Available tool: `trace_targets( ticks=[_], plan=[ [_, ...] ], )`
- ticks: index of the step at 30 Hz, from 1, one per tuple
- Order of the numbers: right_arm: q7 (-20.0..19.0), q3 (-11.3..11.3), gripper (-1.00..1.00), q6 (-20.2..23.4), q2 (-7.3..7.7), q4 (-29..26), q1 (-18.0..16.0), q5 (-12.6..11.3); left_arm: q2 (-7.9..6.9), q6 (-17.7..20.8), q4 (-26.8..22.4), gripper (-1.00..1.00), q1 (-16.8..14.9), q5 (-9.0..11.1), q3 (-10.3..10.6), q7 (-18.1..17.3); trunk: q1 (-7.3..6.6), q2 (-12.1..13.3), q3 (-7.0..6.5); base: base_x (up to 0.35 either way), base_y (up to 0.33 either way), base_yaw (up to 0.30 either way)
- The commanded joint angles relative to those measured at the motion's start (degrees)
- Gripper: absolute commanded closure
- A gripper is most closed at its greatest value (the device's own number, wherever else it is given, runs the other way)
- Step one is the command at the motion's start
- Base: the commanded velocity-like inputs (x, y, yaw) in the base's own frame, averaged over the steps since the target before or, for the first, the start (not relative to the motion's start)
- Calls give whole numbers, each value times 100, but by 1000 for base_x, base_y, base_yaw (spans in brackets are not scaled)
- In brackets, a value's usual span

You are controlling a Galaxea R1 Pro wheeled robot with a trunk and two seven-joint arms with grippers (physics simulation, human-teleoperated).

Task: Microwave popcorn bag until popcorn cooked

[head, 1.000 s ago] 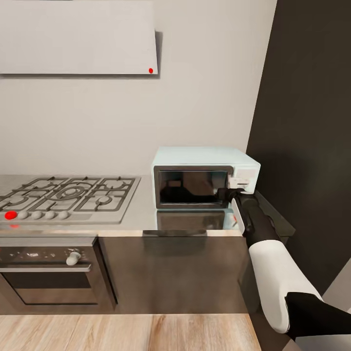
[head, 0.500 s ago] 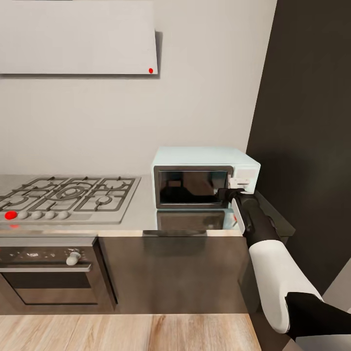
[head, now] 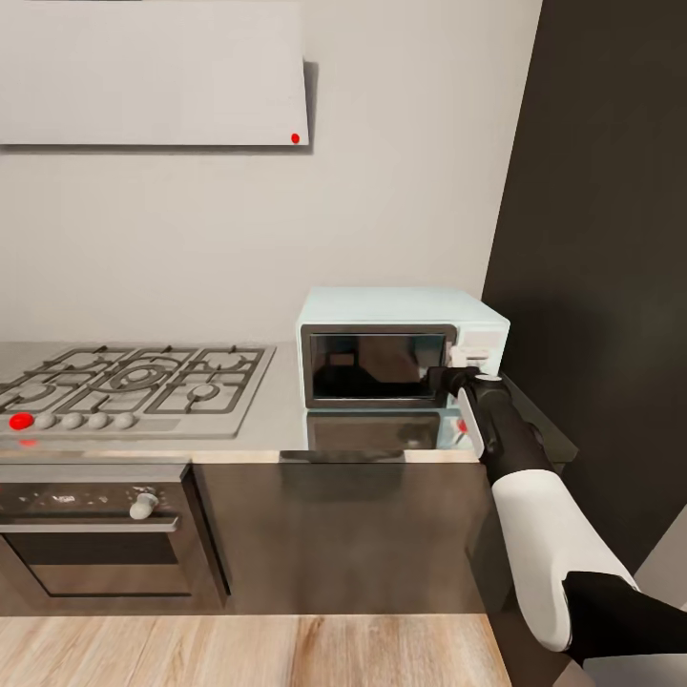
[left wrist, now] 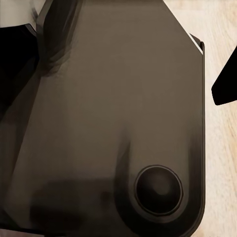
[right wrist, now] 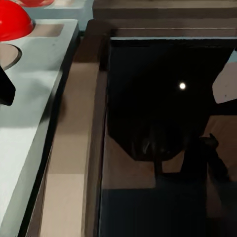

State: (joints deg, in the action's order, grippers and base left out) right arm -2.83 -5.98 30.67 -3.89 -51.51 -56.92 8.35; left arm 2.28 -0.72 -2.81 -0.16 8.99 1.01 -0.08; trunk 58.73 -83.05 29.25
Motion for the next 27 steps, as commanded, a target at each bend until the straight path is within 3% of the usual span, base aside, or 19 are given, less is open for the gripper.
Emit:
trace_targets(
  ticks=[1, 8, 9, 27],
  plan=[
    [-36, -18, -100, 27, -6, -8, -4, 63, 0, -7, -1, -100, -2, 50, 14, -1, 0, -3, 6, 0, 0, 0],
    [26, -17, -100, 34, -6, -8, -4, 83, 0, -7, -1, -100, -2, 50, 14, -1, 0, -3, 6, 0, 0, 0],
    [37, -17, 100, 35, -6, -8, -4, 85, 0, -7, -1, -100, -2, 50, 14, -1, 0, -3, 6, 0, 0, 0],
    [130, -17, 100, 46, -6, -8, -4, 89, 0, -1, -1, -100, -2, 50, 14, -1, 0, -3, 6, 0, 0, 0]
  ],
)
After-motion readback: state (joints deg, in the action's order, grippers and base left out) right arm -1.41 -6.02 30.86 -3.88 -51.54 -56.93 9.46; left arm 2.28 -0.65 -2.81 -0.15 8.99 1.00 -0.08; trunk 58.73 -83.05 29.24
